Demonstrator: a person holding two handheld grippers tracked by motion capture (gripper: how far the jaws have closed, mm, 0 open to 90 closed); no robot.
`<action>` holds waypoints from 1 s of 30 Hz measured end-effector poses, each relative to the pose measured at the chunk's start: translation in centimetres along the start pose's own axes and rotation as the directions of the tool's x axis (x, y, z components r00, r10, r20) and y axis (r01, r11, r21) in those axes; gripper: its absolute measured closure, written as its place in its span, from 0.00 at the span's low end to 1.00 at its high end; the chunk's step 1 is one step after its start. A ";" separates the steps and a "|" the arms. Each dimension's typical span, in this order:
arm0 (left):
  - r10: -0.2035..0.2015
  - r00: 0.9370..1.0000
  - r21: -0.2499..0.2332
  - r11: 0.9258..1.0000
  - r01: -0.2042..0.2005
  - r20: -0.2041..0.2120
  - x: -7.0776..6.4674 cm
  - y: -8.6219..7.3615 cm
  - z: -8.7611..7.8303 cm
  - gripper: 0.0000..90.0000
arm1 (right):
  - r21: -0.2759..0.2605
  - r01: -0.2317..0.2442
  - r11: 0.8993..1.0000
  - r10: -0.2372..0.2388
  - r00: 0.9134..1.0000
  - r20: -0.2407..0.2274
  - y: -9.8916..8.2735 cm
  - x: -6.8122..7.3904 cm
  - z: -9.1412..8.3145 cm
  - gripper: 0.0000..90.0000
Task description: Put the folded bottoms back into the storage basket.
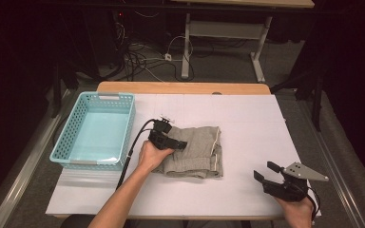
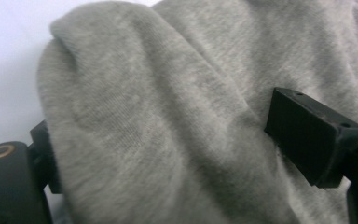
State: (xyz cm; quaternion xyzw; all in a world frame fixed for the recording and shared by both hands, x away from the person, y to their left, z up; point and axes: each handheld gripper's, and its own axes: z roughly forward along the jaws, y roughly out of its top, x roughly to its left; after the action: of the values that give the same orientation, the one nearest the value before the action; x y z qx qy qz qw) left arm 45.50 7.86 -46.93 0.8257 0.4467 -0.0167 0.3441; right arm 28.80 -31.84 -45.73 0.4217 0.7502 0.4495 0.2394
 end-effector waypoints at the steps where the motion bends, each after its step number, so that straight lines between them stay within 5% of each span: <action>1: 0.012 1.000 0.005 1.000 -0.012 -0.004 -0.2 0.0 0.1 0.15 | 0.003 -0.001 1.000 0.001 1.000 0.001 0.0 0.0 0.0 0.37; 13: 0.106 0.990 0.041 0.994 -0.103 -0.093 -2.3 0.0 0.7 0.30 | 0.011 0.003 1.000 -0.003 1.000 -0.003 0.0 0.0 0.1 0.38; 22: 0.129 0.989 0.047 0.991 -0.126 -0.074 -3.3 -0.3 0.7 0.63 | 0.018 0.006 1.000 -0.006 1.000 -0.010 0.0 0.2 0.3 0.38; 30: 0.132 0.989 0.048 0.991 -0.129 -0.061 -3.2 -0.3 0.6 0.72 | 0.014 0.011 1.000 -0.011 1.000 -0.014 0.0 0.3 0.2 0.39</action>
State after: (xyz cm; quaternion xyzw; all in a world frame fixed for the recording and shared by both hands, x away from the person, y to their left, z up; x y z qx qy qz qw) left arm 43.51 5.28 -46.43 0.8606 0.4022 0.0224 0.3117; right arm 28.76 -31.46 -45.84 0.4162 0.7573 0.4458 0.2336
